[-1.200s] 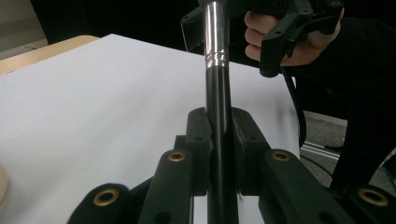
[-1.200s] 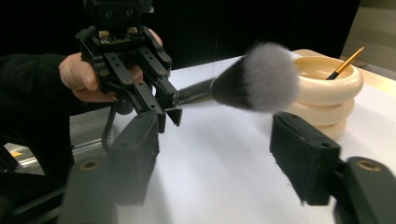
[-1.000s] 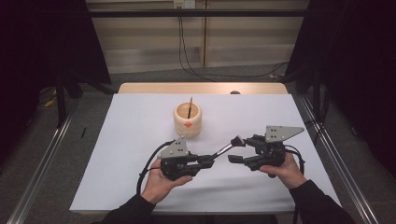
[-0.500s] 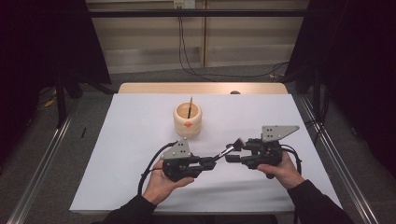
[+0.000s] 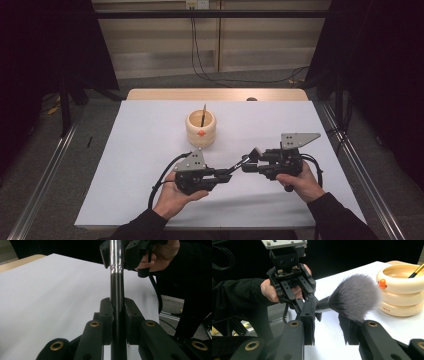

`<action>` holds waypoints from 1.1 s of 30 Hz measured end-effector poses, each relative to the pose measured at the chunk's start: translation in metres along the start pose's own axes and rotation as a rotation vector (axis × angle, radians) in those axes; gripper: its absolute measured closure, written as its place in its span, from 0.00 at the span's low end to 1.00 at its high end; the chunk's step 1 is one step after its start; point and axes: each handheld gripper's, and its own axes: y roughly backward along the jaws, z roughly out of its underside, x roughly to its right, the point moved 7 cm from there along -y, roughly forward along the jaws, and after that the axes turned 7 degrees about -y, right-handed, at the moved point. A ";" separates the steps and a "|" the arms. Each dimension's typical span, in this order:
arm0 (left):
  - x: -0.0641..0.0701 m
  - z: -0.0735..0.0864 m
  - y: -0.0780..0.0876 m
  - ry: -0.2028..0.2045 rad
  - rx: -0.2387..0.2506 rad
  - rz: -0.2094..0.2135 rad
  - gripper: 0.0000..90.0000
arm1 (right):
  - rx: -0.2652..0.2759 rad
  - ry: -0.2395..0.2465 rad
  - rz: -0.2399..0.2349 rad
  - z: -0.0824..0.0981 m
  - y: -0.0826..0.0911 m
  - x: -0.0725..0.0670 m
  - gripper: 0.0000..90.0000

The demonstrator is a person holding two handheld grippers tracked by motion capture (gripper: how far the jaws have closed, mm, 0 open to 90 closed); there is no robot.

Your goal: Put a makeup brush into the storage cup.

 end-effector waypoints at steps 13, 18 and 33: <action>0.002 0.006 -0.006 -0.006 -0.039 0.013 0.88 | 0.001 -0.016 -0.038 0.001 -0.001 -0.002 0.81; 0.000 0.009 -0.008 -0.018 -0.036 0.010 0.86 | 0.009 -0.018 -0.060 -0.001 -0.002 -0.006 0.85; -0.002 0.006 -0.007 0.028 -0.028 -0.035 0.45 | 0.032 -0.003 -0.041 -0.009 0.002 -0.010 0.86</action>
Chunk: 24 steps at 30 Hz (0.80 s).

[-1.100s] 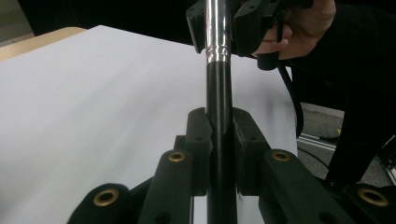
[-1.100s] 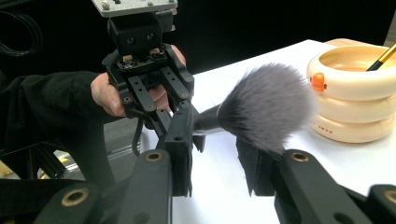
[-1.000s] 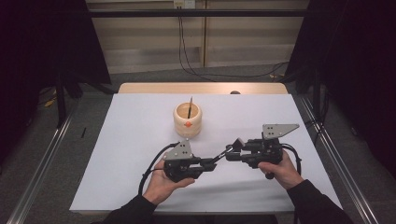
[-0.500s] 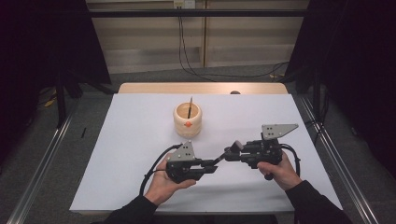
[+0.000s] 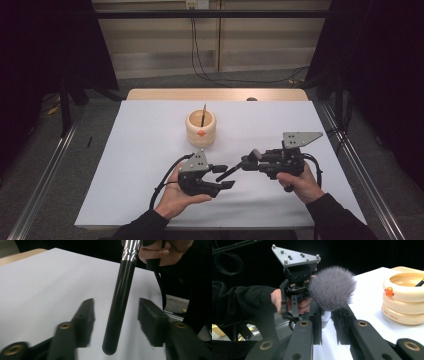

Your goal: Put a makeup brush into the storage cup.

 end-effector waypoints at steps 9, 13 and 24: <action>-0.009 -0.008 0.015 0.049 0.061 -0.069 0.05 | -0.003 0.000 0.038 -0.004 0.006 0.003 0.86; -0.012 -0.005 0.025 0.038 0.053 -0.114 0.03 | -0.002 0.001 0.041 -0.007 0.009 0.003 0.86; -0.014 0.008 0.031 0.007 0.032 -0.195 0.06 | -0.072 0.015 0.093 -0.013 0.006 0.005 0.86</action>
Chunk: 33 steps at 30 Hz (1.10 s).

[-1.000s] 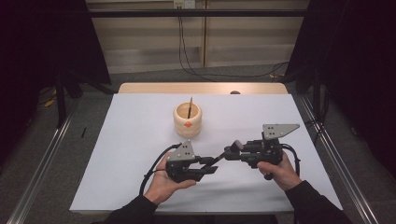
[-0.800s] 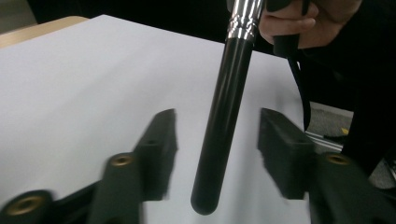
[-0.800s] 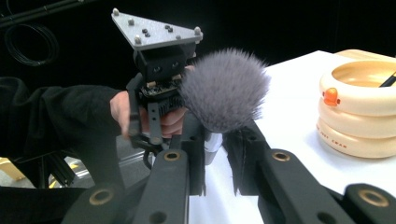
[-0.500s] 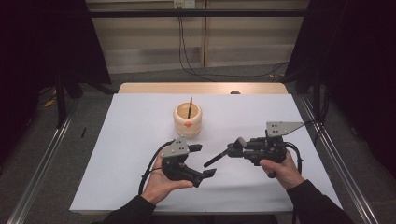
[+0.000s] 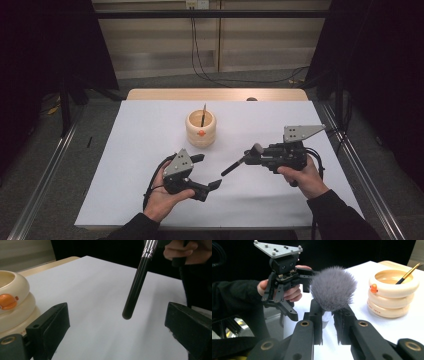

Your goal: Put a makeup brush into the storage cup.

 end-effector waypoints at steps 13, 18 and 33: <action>0.004 0.004 -0.009 -0.009 -0.008 0.023 0.05 | -0.161 -0.005 0.059 -0.004 -0.013 0.009 0.86; 0.005 0.006 -0.015 0.026 -0.027 0.080 0.05 | -0.225 -0.005 0.083 -0.001 -0.019 0.012 0.86; 0.010 0.008 -0.031 -0.015 -0.078 0.125 0.19 | -0.340 -0.001 0.059 0.006 -0.028 0.007 0.86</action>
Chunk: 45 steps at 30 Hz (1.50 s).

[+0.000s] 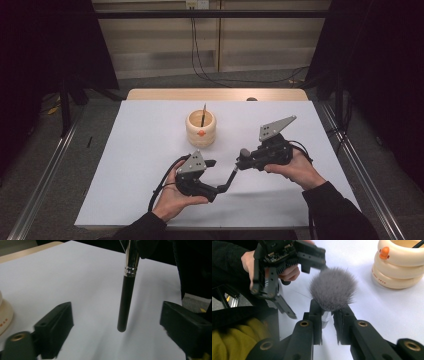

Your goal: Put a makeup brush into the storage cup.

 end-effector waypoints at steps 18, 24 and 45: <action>0.008 -0.015 -0.016 -0.030 0.021 0.048 0.80 | 0.019 -0.004 -0.037 0.003 -0.005 -0.003 0.86; 0.009 -0.016 -0.018 -0.027 0.036 0.058 0.87 | 0.016 -0.005 -0.051 0.004 -0.008 -0.004 0.86; 0.010 -0.017 -0.016 -0.011 0.060 0.074 0.88 | 0.120 -0.002 -0.080 0.002 -0.007 -0.004 0.73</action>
